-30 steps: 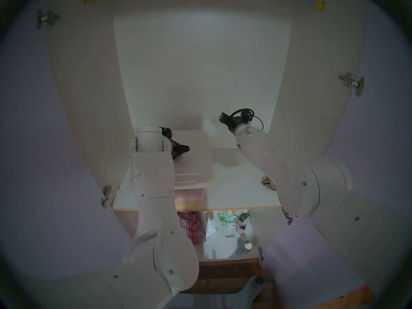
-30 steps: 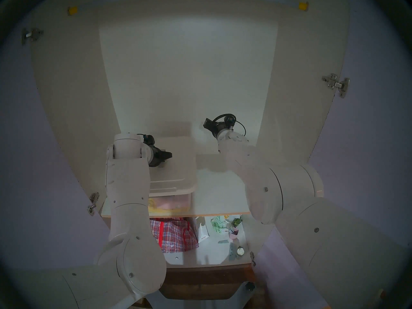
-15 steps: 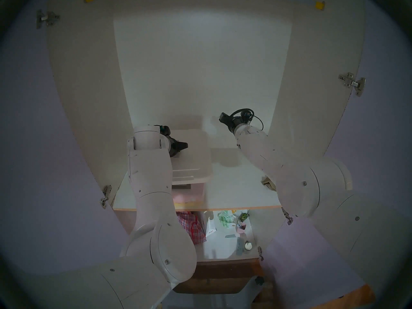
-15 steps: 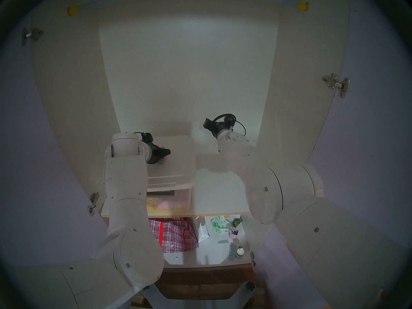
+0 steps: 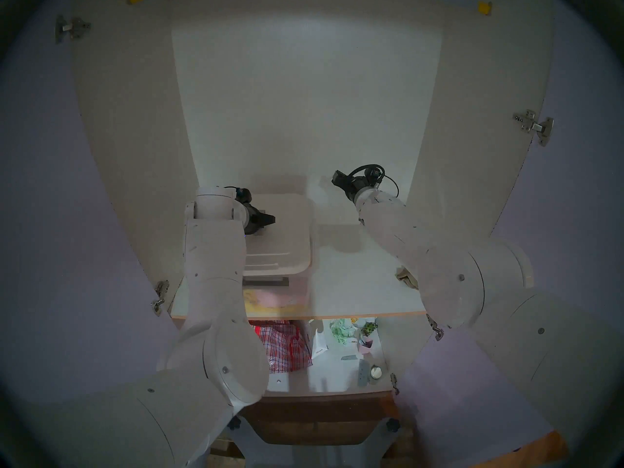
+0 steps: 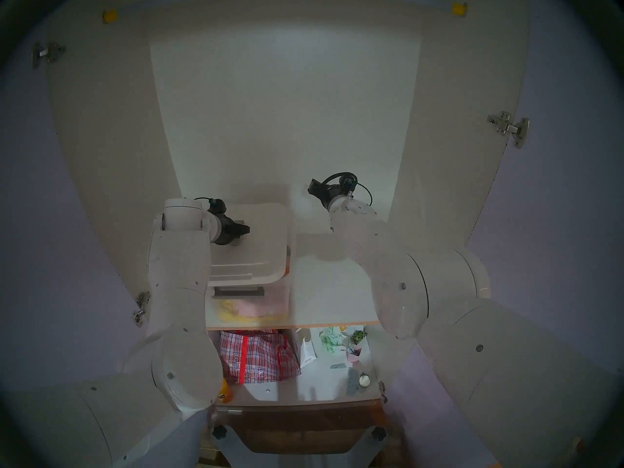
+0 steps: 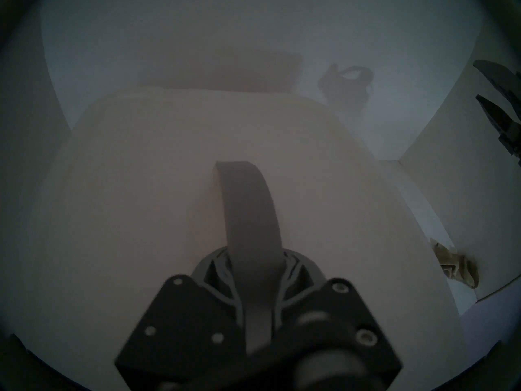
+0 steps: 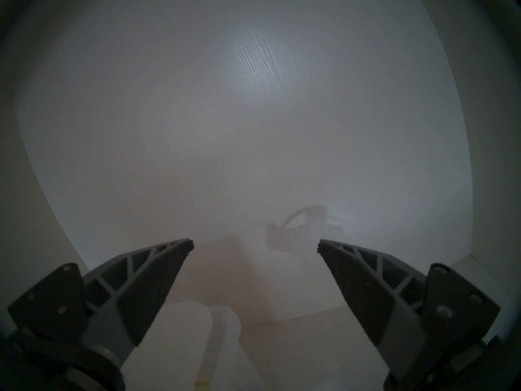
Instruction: Take socks out of the storage bin, place them on top of the cabinet, and put the lid back on the bin
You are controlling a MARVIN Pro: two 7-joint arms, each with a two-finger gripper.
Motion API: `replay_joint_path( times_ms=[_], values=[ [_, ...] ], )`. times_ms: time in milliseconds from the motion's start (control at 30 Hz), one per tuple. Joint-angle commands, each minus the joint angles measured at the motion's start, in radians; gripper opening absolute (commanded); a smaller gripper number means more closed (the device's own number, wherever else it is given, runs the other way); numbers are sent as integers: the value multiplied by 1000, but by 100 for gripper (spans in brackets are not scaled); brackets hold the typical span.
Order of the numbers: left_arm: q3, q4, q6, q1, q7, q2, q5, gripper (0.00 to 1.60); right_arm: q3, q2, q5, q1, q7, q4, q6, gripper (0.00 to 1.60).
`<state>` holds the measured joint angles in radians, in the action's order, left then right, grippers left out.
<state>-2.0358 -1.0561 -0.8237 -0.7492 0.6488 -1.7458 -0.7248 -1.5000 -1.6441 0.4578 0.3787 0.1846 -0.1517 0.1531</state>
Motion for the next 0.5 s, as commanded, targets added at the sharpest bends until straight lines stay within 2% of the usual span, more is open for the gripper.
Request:
replay_joint_path(
  times_ms=[0, 167, 200, 233, 333, 467],
  values=[
    [27, 9, 22, 55, 40, 3, 14, 0, 0, -2, 0, -36, 7, -22, 21, 160],
    [52, -8, 16, 42, 77, -6, 20, 0, 0, -2, 0, -36, 7, -21, 20, 160],
    [48, -9, 3, 42, 88, -9, 27, 0, 0, -2, 0, -36, 8, -21, 21, 160],
    [22, -7, -46, 51, 92, -20, 42, 0, 0, -2, 0, -36, 7, -21, 20, 160],
    [-7, 0, -90, 67, 82, -28, 48, 0, 0, -2, 0, -36, 8, -21, 21, 160],
    [6, -13, -122, 56, 87, -27, 32, 0, 0, -2, 0, -37, 8, -20, 22, 160]
  ],
)
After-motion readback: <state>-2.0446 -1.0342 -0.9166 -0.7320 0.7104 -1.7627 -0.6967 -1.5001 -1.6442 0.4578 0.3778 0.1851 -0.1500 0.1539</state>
